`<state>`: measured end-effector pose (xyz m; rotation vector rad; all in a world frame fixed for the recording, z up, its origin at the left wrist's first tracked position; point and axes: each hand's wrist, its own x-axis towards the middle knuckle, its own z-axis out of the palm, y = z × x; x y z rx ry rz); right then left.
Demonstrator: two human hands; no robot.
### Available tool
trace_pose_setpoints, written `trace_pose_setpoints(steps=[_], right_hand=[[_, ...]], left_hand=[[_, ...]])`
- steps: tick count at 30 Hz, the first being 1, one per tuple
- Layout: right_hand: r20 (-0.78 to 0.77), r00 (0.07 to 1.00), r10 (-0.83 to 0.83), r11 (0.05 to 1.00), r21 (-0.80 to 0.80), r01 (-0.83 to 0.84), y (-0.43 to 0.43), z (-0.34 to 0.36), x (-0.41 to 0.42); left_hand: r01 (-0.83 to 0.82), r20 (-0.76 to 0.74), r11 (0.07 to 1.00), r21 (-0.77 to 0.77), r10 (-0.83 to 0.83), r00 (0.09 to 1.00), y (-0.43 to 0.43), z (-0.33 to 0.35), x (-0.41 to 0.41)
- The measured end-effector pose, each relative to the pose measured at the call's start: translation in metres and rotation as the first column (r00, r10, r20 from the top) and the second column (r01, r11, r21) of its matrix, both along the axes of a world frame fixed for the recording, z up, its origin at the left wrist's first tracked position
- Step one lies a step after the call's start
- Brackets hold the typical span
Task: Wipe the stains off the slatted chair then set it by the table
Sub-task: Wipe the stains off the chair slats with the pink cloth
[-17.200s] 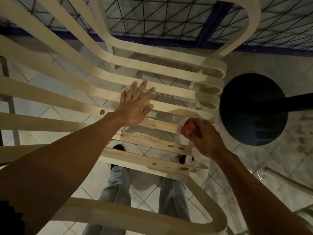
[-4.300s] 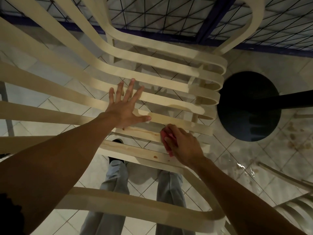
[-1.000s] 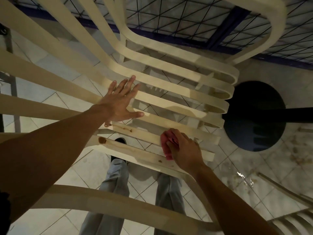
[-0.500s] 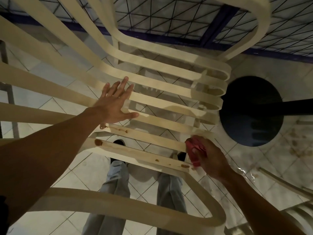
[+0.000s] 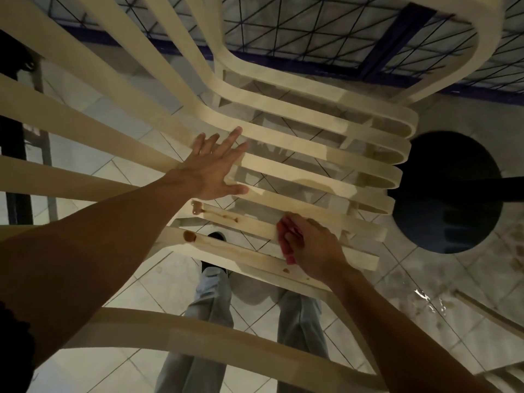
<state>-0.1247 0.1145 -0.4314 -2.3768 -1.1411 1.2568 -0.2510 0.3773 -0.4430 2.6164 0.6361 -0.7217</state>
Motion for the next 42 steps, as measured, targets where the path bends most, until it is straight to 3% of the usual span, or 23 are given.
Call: trace_pose_setpoints(steps=[15, 22, 28, 42], right_hand=[[-0.094, 0.996, -0.008, 0.996, 0.083, 0.016, 0.078, -0.007, -0.062], [0.042, 0.999, -0.001, 1.0, -0.01, 0.001, 0.055, 0.003, -0.048], [0.026, 0.999, -0.045, 0.995, 0.089, 0.043, 0.079, -0.004, -0.069], [0.005, 1.0, 0.006, 0.994, 0.105, -0.007, 0.125, -0.015, -0.107]], left_hand=[[0.033, 0.058, 0.999, -0.034, -0.031, 0.998, 0.004, -0.009, -0.011], [0.108, 0.017, 0.994, -0.013, -0.108, 0.994, 0.016, -0.002, -0.009], [0.108, 0.036, 0.994, -0.025, -0.107, 0.994, 0.016, -0.004, -0.009], [0.069, 0.037, 0.994, -0.081, -0.066, 0.997, 0.019, -0.001, -0.007]])
